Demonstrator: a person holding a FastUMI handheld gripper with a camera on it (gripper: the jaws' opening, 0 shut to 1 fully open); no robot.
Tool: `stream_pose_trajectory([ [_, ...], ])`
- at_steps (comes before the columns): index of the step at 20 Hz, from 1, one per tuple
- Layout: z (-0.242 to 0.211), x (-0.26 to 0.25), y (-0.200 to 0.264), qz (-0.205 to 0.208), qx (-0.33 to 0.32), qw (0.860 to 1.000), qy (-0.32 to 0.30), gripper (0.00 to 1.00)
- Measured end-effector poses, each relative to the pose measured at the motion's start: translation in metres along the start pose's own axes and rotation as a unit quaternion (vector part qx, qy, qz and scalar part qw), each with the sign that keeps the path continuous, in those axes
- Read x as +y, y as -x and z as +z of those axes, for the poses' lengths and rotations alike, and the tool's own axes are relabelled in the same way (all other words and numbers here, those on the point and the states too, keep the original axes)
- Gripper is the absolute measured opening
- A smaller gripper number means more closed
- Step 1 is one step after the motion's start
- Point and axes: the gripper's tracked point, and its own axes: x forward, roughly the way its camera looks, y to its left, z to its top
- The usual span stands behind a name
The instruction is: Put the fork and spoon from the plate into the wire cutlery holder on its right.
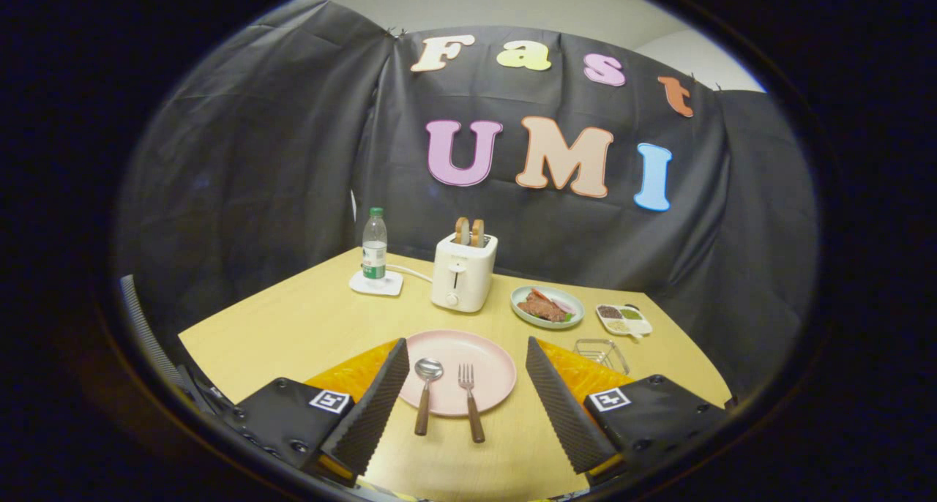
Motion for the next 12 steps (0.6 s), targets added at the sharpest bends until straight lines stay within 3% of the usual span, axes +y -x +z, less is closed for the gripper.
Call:
stream_pose_trajectory([
  [12, -0.072, -0.015, -0.008, -0.020, 0.068, 0.997, -0.002, 0.98],
])
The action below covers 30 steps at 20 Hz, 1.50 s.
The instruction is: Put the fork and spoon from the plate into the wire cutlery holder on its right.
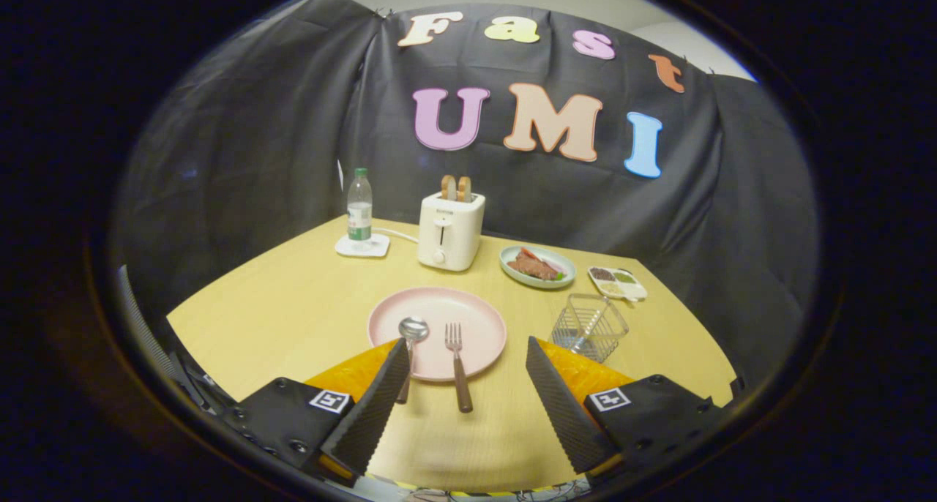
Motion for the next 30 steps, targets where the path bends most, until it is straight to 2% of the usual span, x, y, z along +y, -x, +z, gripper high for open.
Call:
stream_pose_trajectory([
  [10, -0.051, -0.007, -0.030, -0.006, 0.049, 0.999, -0.023, 0.98],
  [19, -0.073, 0.003, -0.056, 0.022, 0.080, 0.996, -0.030, 0.70],
  [22, -0.075, 0.003, -0.060, 0.026, 0.084, 0.996, -0.032, 0.47],
  [27, -0.078, 0.010, -0.065, 0.043, 0.094, 0.994, -0.027, 0.29],
  [30, -0.079, 0.016, -0.067, 0.052, 0.100, 0.993, -0.019, 0.15],
])
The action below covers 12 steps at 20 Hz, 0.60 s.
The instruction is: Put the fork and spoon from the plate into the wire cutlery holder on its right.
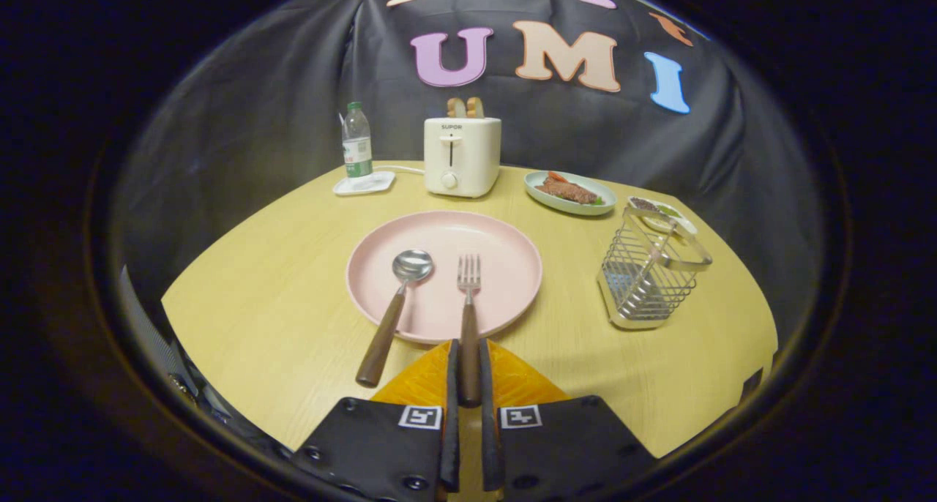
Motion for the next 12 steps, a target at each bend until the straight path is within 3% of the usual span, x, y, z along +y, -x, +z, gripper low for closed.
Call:
stream_pose_trajectory([
  [3, -0.001, 0.000, -0.002, -0.007, 0.005, 1.000, 0.005, 0.09],
  [12, 0.014, -0.002, 0.005, -0.030, 0.010, 1.000, -0.001, 0.09],
])
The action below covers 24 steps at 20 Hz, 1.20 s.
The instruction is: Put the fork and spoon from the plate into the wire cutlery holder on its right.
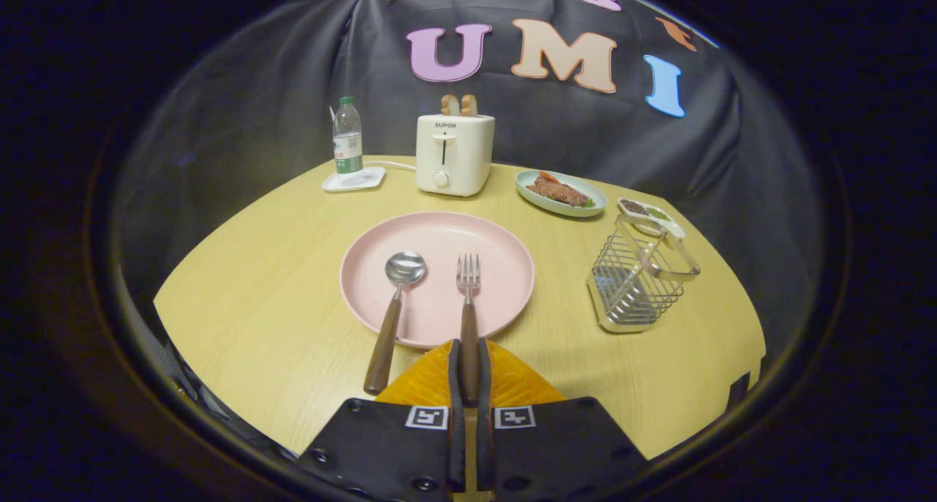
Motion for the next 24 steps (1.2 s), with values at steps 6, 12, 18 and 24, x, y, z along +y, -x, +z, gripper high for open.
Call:
stream_pose_trajectory([
  [6, 0.025, 0.001, 0.015, -0.001, -0.015, 1.000, -0.004, 0.09],
  [12, 0.047, -0.008, 0.033, -0.024, -0.015, 0.999, -0.023, 0.09],
  [18, 0.072, -0.029, 0.055, -0.064, -0.004, 0.997, -0.050, 0.09],
  [24, 0.110, -0.061, 0.077, -0.123, 0.007, 0.989, -0.083, 0.09],
])
